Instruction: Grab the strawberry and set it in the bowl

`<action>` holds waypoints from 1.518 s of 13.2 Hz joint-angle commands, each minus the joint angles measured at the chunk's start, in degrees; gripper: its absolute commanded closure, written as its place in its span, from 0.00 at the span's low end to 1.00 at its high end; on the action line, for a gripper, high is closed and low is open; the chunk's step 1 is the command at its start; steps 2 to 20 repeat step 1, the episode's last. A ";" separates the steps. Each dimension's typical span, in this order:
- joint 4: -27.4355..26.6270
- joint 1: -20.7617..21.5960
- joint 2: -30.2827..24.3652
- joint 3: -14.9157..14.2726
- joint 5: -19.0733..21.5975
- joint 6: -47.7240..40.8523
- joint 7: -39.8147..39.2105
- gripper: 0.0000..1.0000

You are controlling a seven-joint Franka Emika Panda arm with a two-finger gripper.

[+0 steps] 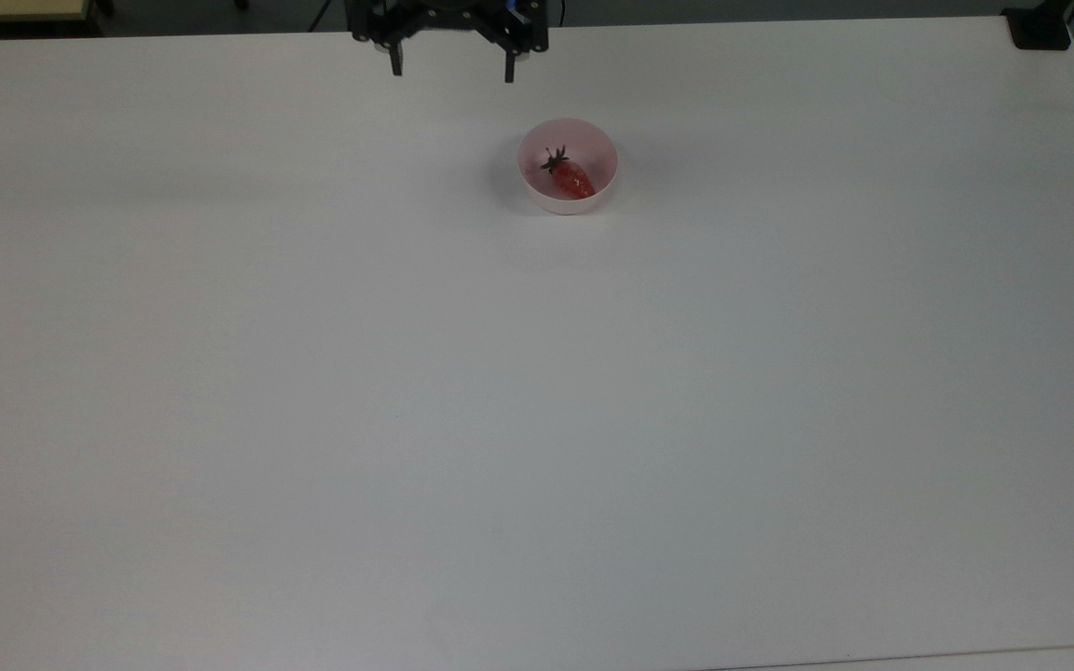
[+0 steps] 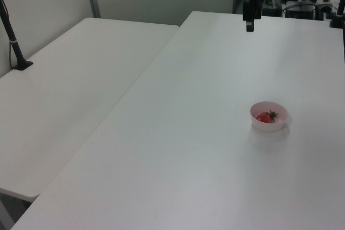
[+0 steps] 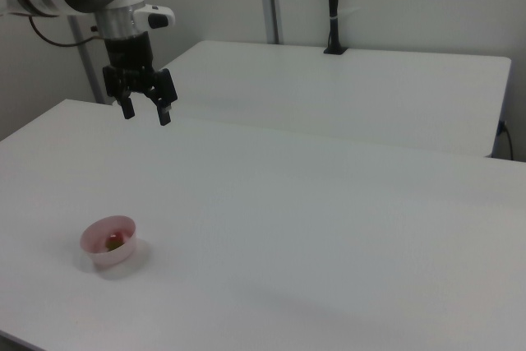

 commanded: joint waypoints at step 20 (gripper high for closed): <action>-1.18 -1.12 -1.01 -0.10 -0.20 -0.04 2.29 0.00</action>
